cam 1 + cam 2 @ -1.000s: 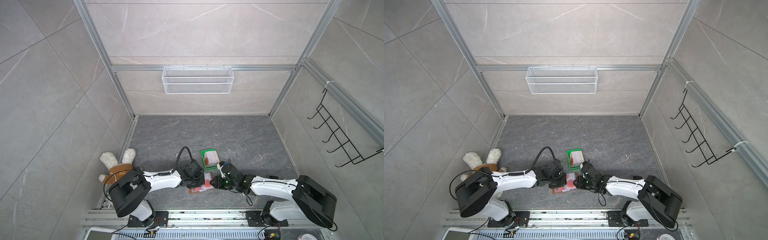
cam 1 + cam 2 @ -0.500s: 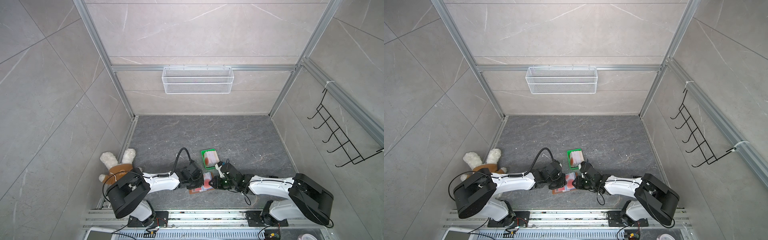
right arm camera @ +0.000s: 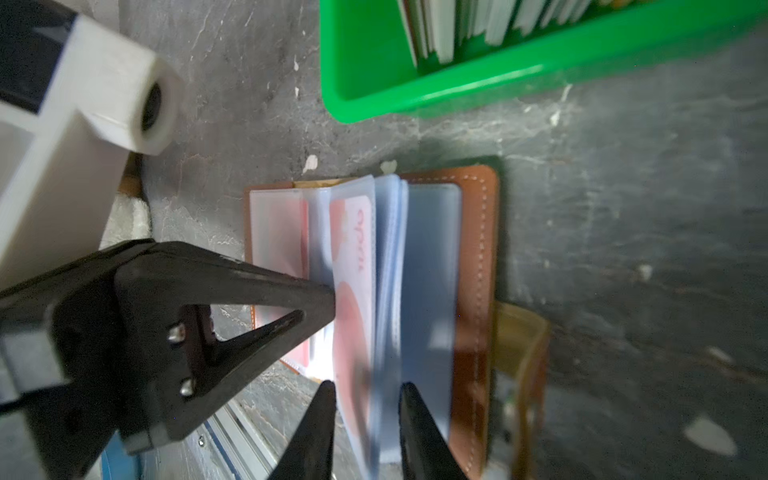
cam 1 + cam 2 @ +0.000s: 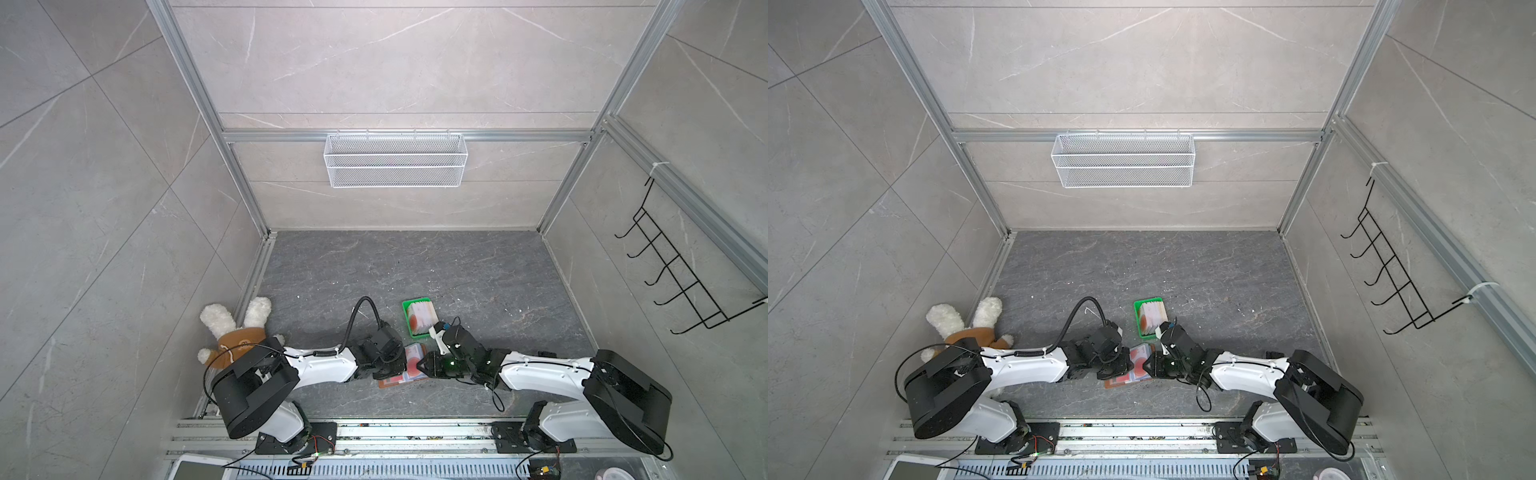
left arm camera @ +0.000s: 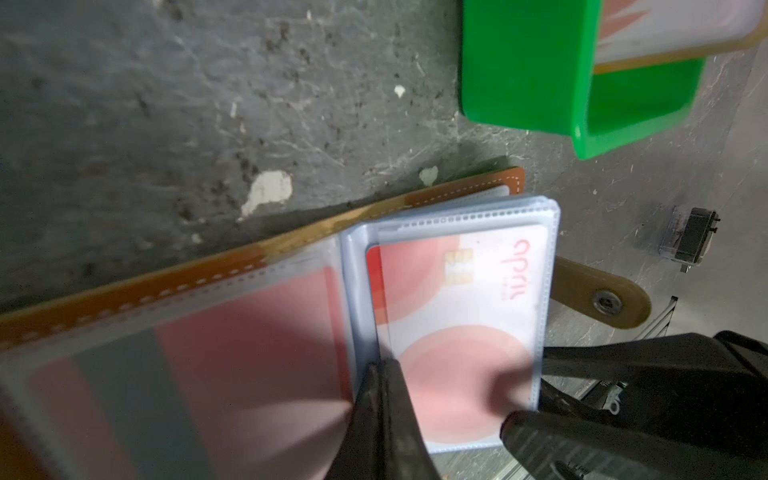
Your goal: Put the credit cards into the card holder
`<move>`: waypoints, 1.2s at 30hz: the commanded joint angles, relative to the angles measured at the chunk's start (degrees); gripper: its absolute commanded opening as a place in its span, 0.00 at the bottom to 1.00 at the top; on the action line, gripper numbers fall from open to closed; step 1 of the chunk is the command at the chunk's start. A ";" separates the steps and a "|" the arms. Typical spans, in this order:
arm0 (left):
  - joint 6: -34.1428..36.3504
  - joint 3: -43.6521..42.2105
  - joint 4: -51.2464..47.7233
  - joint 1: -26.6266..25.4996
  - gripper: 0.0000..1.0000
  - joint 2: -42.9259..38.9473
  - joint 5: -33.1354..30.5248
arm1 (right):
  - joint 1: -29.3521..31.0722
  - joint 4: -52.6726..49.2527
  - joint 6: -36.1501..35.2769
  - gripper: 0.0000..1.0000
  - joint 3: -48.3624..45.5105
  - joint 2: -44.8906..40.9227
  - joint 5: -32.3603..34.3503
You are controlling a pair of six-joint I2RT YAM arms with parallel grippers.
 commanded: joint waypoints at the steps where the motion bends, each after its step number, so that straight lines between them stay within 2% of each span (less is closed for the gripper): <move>1: -1.39 -1.93 -2.18 -0.41 0.00 -0.49 0.33 | 1.23 0.42 -1.51 0.29 1.84 -1.04 -0.82; 9: -2.30 -3.07 -2.36 -0.41 0.00 -4.61 -0.35 | 4.53 -4.09 -2.66 0.30 5.67 0.14 3.23; 18: -3.48 -5.14 -1.10 0.28 0.00 -7.14 0.33 | 6.43 -5.65 -3.10 0.32 8.47 2.38 4.56; 36: -5.58 -12.62 7.76 6.25 0.00 -10.63 5.71 | 12.10 -7.87 -3.54 0.33 15.22 7.27 6.48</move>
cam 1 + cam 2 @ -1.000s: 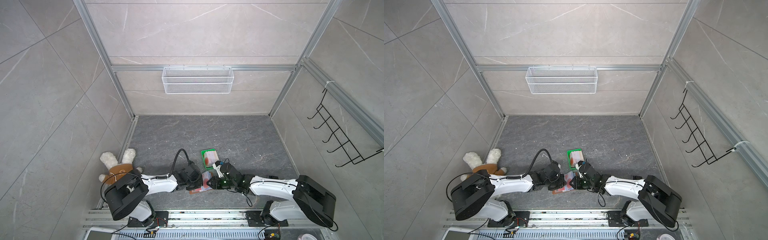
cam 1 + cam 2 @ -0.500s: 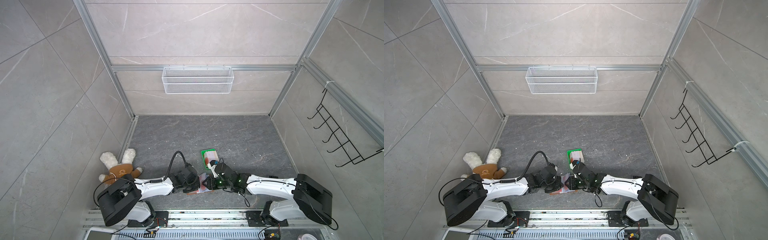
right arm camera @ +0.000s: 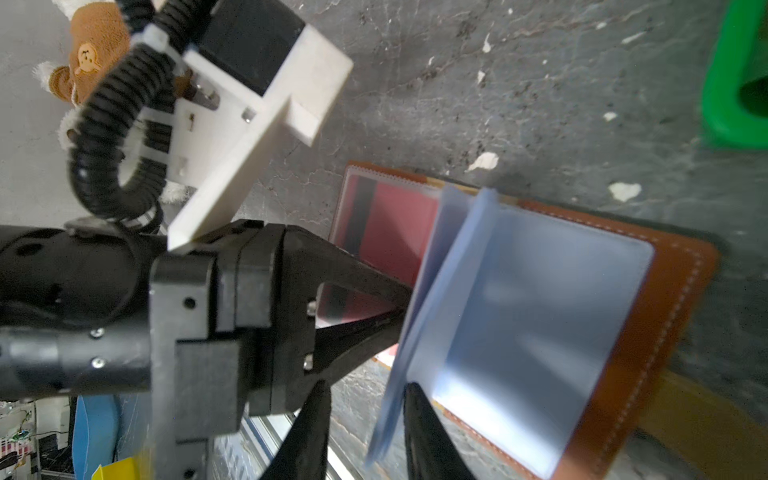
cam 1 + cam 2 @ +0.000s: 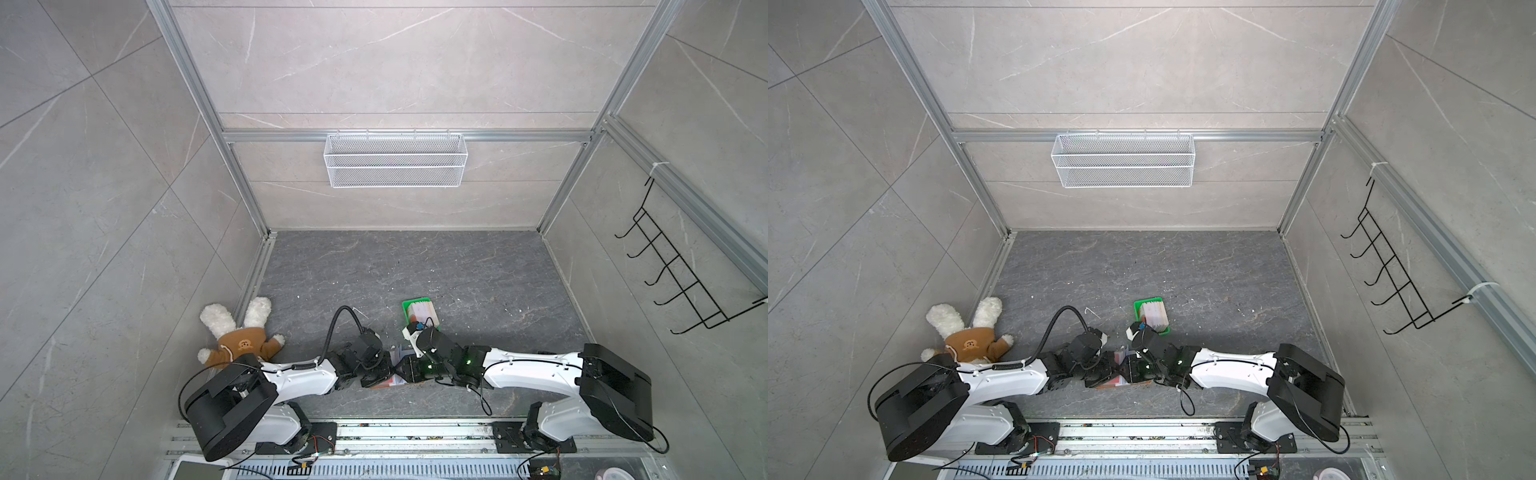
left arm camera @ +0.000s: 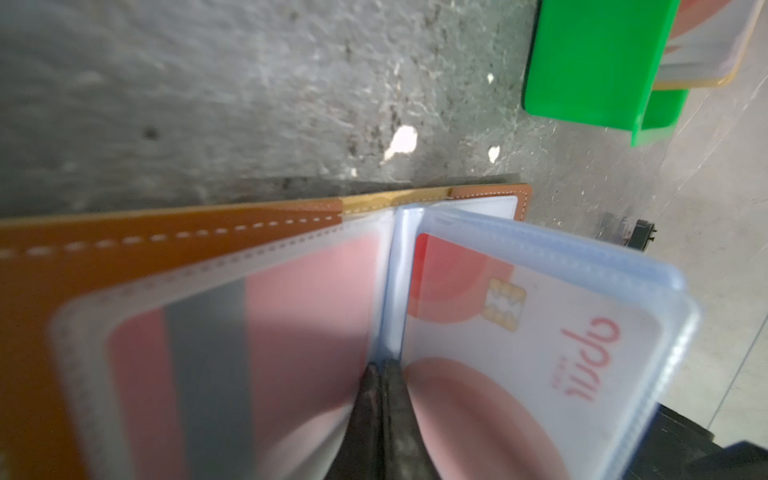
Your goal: Put the credit cards into the card holder
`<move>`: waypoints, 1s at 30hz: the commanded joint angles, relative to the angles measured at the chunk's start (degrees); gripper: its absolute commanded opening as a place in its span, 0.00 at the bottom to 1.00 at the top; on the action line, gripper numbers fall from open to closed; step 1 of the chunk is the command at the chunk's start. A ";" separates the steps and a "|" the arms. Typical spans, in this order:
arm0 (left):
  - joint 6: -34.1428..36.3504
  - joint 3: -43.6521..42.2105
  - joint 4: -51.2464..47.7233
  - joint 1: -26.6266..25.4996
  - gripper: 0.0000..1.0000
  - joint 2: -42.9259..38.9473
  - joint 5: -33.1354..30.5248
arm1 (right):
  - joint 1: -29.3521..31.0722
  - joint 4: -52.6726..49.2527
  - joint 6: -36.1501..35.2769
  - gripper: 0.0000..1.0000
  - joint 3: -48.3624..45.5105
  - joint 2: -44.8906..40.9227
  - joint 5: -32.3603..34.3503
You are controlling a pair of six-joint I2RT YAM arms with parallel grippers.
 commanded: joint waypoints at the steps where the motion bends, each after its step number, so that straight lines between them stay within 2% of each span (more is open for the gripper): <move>1: -1.00 -1.50 1.64 1.21 0.00 -1.42 1.39 | 1.06 -1.98 -1.29 0.33 2.23 1.73 1.19; 10: -1.77 -4.03 5.40 2.88 0.00 -1.93 3.26 | 1.89 -3.46 -1.34 0.35 3.00 1.73 3.28; 16: -1.99 -4.39 6.19 3.17 0.00 -1.61 3.68 | 2.20 -1.95 -1.75 0.40 3.50 1.87 1.21; 30: -2.30 -5.34 6.24 4.69 0.00 -4.57 4.80 | 2.63 -0.48 -2.26 0.41 4.48 2.85 -0.31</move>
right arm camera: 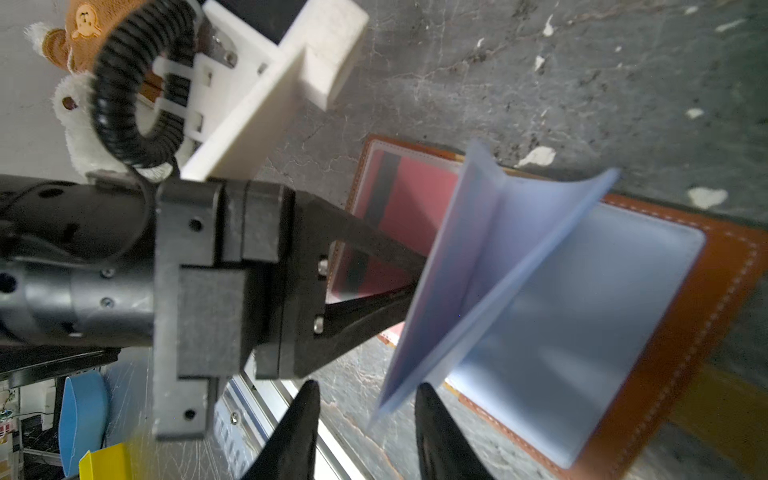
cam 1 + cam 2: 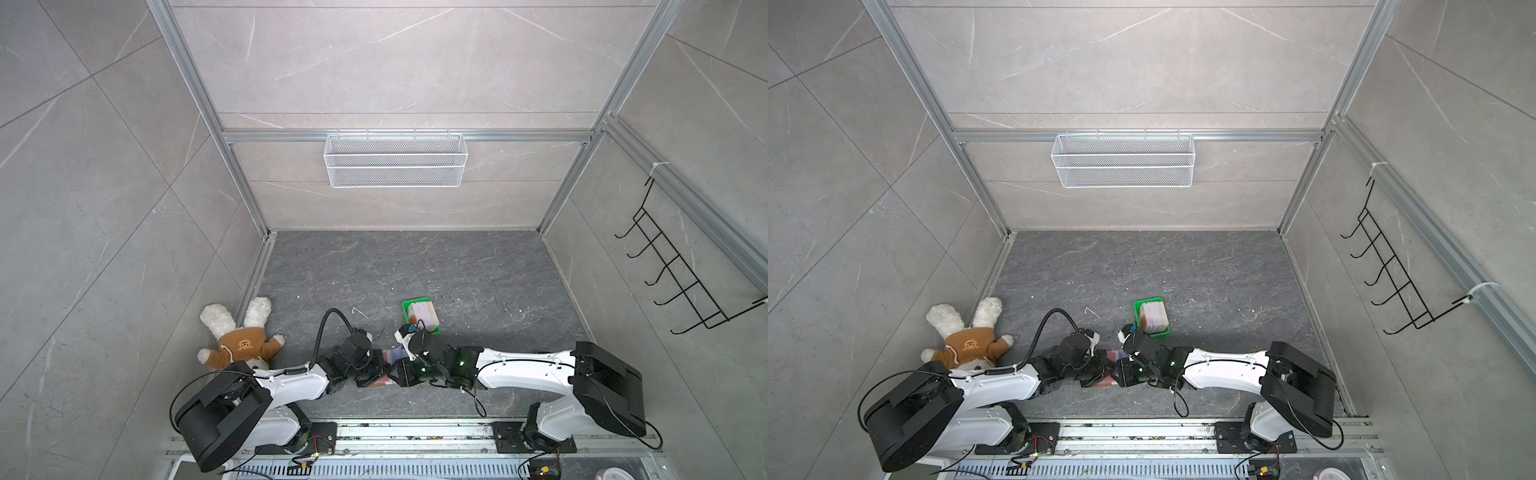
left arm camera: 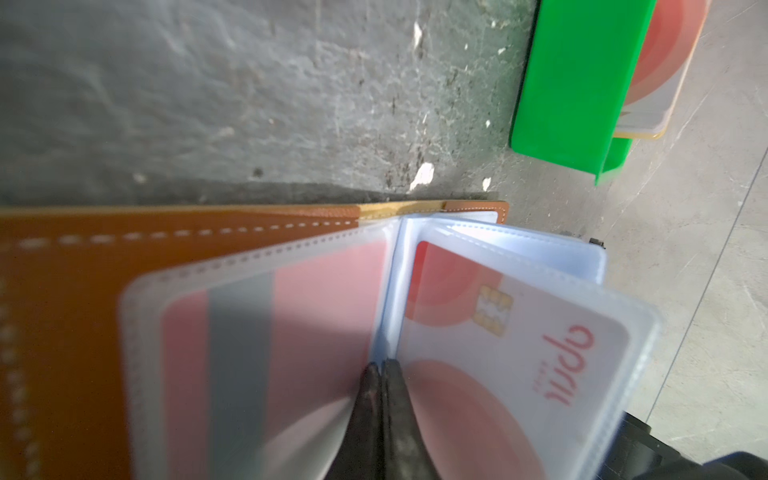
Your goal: Put the credit cards into the card holder
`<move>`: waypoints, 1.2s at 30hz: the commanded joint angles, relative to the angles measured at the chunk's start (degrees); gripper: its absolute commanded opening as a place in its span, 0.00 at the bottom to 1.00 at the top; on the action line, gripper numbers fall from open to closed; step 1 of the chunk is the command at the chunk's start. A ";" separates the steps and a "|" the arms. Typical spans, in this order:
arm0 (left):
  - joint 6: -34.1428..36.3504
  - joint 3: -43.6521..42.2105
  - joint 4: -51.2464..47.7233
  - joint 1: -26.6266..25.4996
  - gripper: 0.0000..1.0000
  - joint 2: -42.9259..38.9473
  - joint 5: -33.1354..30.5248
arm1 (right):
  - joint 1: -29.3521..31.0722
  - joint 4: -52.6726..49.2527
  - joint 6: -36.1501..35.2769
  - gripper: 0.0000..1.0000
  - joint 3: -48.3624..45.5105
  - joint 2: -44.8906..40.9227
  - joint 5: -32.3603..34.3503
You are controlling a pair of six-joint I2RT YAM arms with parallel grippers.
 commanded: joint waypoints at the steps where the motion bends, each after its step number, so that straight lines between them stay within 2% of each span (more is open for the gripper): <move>1: -0.82 -0.49 0.48 0.56 0.00 -1.42 1.72 | 0.53 0.97 -1.16 0.41 1.71 1.09 -0.89; 13: -0.89 -1.50 0.01 1.49 0.00 -1.80 1.93 | 0.90 0.02 -1.17 0.40 2.46 2.23 1.09; 25: -0.73 -2.05 -1.89 1.70 0.00 -3.36 1.48 | 0.85 -10.36 1.59 0.39 -0.80 -5.95 12.52; 29: 0.30 -1.22 -5.83 1.97 0.00 -5.34 0.92 | 0.90 -12.32 2.16 0.38 -2.27 -8.79 14.37; 36: 4.81 1.89 -20.96 5.33 0.00 -12.76 -1.29 | 0.89 -15.36 2.65 0.38 -3.72 -12.88 18.31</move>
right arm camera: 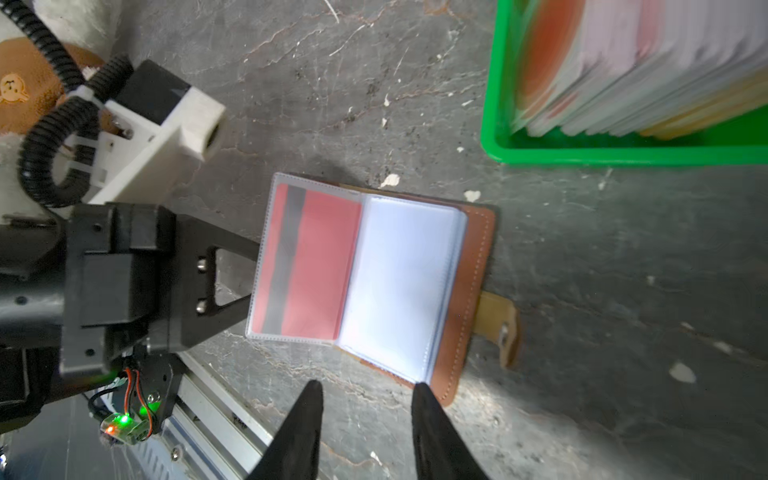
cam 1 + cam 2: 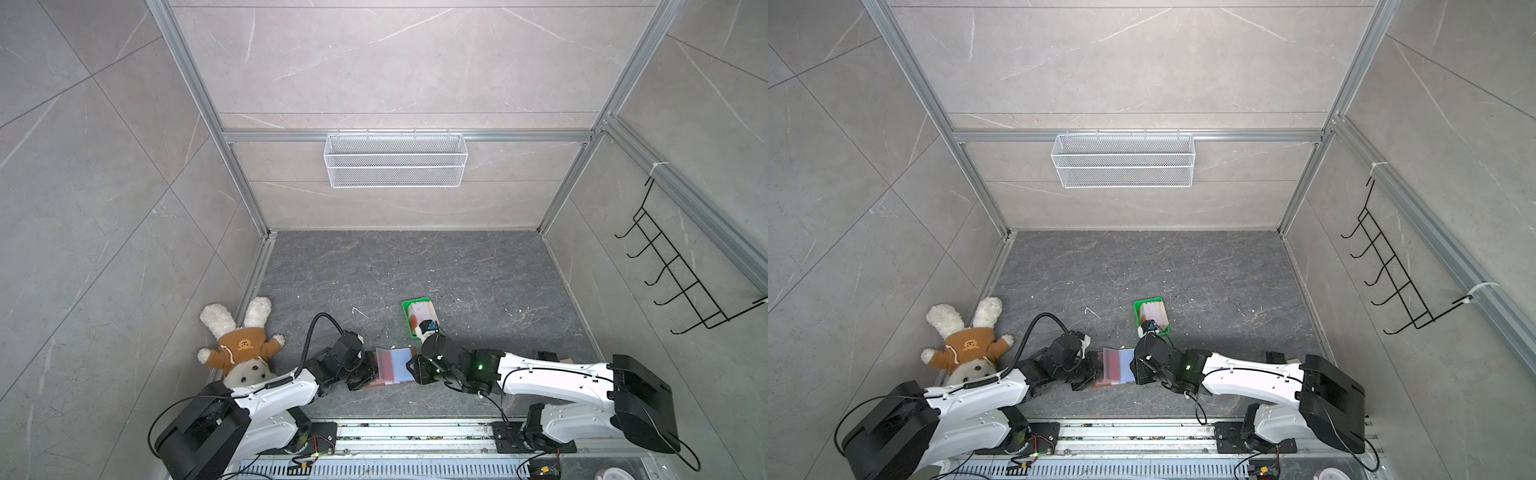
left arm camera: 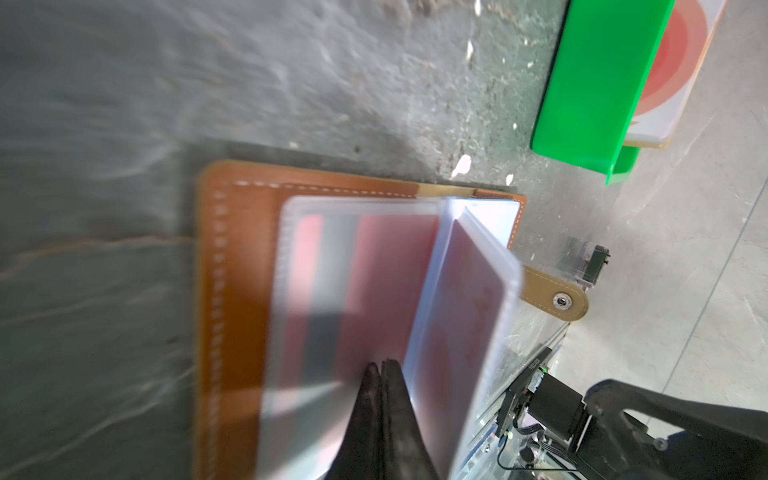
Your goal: Put the credit cards into the card holder
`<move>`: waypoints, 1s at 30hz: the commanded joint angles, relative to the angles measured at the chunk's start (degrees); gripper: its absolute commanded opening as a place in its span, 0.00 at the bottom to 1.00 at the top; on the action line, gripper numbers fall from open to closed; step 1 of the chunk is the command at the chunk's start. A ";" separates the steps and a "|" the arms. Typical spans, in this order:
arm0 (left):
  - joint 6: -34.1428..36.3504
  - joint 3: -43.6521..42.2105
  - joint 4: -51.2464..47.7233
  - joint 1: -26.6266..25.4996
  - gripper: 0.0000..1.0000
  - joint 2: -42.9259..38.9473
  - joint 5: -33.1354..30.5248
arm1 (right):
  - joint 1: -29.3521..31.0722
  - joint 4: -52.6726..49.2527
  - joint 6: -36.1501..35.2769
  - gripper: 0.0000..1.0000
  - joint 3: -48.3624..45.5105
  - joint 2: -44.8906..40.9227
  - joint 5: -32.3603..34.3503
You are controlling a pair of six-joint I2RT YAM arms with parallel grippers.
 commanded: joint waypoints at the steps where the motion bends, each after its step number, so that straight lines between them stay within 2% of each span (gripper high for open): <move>1: 4.49 3.54 -11.06 2.30 0.00 -4.13 -1.96 | 0.30 -3.60 0.95 0.38 -0.97 -2.36 4.15; 6: 8.61 6.73 -19.41 6.44 0.00 -8.68 -2.54 | 0.31 -5.63 1.54 0.39 -1.22 -4.03 6.73; 10: 11.42 9.99 -21.41 6.74 0.01 -8.23 -2.83 | 0.30 -7.75 0.99 0.40 -0.25 -4.09 7.80; 20: 14.32 15.07 -15.35 6.76 0.05 -1.99 -0.87 | -1.23 -10.96 -1.80 0.44 2.54 -3.48 9.76; 25: 15.21 16.43 -10.64 6.69 0.09 0.77 0.01 | -4.35 -12.25 -4.55 0.47 4.21 -3.17 8.95; 30: 16.59 20.09 -9.29 6.60 0.11 4.42 0.51 | -10.00 -12.46 -7.64 0.53 5.12 -4.02 5.68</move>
